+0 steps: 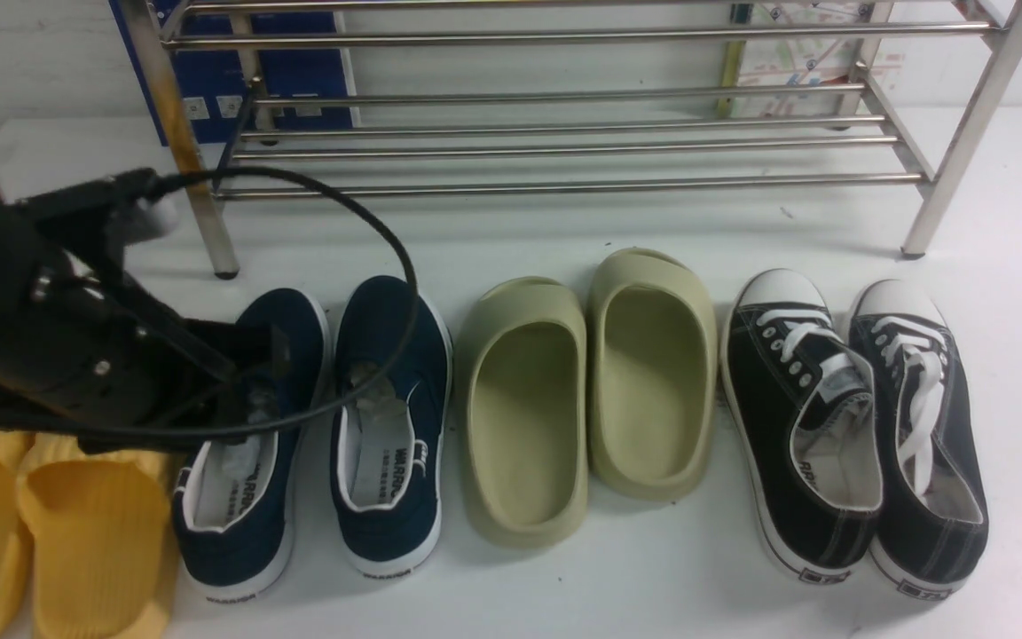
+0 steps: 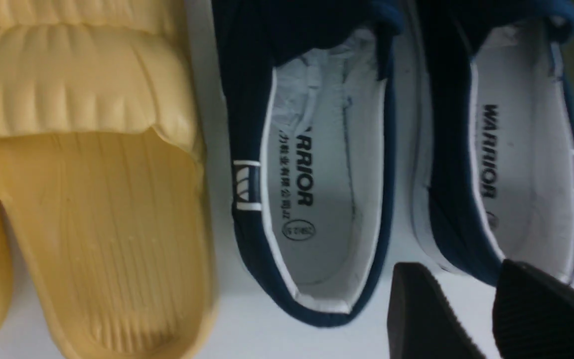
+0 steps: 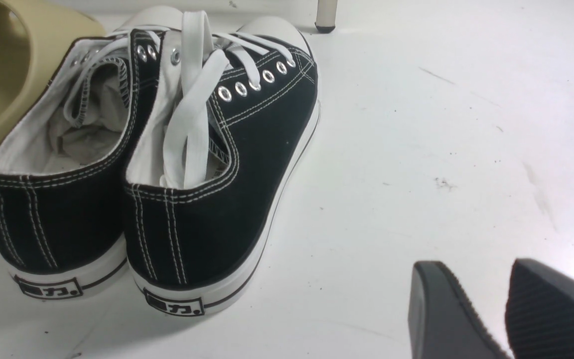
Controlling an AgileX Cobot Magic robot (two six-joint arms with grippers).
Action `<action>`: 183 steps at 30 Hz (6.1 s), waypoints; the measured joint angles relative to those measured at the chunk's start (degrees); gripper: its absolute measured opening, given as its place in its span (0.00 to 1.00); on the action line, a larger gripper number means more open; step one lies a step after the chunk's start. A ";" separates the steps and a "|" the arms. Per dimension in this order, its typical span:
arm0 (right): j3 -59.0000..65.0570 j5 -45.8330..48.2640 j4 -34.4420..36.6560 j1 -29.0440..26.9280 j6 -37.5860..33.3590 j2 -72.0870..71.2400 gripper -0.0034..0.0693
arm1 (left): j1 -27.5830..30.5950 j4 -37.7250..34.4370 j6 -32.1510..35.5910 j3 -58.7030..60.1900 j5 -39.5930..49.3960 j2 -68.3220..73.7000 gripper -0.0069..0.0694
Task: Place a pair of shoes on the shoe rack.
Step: Use the left arm to grab the shoe closest to it, then use the left arm to put a shoe into the shoe rack, then use the left arm to grab the shoe closest to it
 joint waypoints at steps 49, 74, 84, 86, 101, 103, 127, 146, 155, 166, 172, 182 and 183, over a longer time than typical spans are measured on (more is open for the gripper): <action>0.00 0.00 0.00 0.00 0.00 0.00 0.38 | -2.86 9.14 1.55 -29.57 -1.73 26.20 0.09; 0.00 0.00 0.00 0.00 0.00 0.00 0.38 | -2.86 14.70 3.50 -65.46 2.73 51.91 0.09; 0.00 0.00 0.00 0.00 0.00 0.00 0.38 | -2.86 16.20 3.30 -65.99 -0.14 52.19 0.17; 0.00 0.00 0.00 0.00 0.00 0.00 0.38 | -2.86 16.62 3.30 -66.26 -1.30 52.19 0.26; 0.00 0.00 0.00 0.00 0.00 0.00 0.38 | -2.86 9.43 3.44 -66.56 3.81 49.50 0.70; 0.00 0.00 0.00 0.00 0.00 0.00 0.38 | -2.86 9.17 3.56 -66.56 6.86 47.20 0.70; 0.00 0.00 0.00 0.00 0.00 0.00 0.38 | 0.00 7.29 3.90 -31.25 -13.36 30.75 0.07; 0.00 0.00 0.00 0.00 0.00 0.00 0.38 | -0.09 10.46 2.91 -39.80 -18.40 36.67 0.07; 0.00 0.00 0.00 0.00 0.00 0.00 0.38 | -0.09 10.94 1.53 -40.27 -12.89 36.78 0.09; 0.00 0.00 0.00 0.00 0.00 0.00 0.38 | -0.03 4.99 3.43 -40.33 -1.17 31.88 0.68; 0.00 0.00 0.00 0.00 0.00 0.00 0.38 | -0.03 1.38 1.94 -27.48 0.79 19.40 0.78; 0.00 0.00 0.00 0.00 0.00 0.00 0.38 | -0.03 -7.67 3.11 -4.04 -7.65 16.20 0.76; 0.00 0.00 0.00 0.00 0.00 0.00 0.38 | -0.03 -7.90 3.57 -3.69 -9.15 17.56 0.74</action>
